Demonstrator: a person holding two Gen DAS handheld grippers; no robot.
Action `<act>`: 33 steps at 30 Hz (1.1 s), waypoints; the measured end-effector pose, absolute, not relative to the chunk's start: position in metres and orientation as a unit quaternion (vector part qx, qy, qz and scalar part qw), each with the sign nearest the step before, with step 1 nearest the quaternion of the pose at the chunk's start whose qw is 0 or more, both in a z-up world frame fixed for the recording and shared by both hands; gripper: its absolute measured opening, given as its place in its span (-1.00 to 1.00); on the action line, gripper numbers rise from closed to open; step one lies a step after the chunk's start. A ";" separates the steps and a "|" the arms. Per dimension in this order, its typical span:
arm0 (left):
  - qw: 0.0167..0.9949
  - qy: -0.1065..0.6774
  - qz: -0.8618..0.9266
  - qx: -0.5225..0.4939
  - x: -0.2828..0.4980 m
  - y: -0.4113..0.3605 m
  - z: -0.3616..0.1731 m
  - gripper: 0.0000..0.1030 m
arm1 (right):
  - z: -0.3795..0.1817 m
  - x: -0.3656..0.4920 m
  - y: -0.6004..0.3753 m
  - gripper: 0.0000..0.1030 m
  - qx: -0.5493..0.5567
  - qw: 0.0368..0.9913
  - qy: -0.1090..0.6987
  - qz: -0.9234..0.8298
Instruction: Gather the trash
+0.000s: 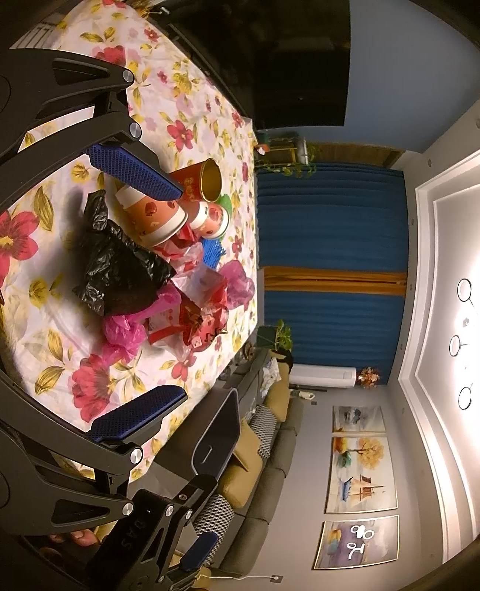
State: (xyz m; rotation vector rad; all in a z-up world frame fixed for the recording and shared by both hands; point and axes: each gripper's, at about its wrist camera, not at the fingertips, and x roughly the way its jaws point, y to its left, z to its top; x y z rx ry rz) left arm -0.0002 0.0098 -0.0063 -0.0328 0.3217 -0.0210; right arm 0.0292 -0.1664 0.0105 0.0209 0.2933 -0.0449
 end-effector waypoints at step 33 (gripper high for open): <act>0.968 0.249 -0.045 -0.002 0.075 0.044 -0.091 0.07 | -0.045 0.094 -0.143 0.90 0.014 0.970 0.233 0.066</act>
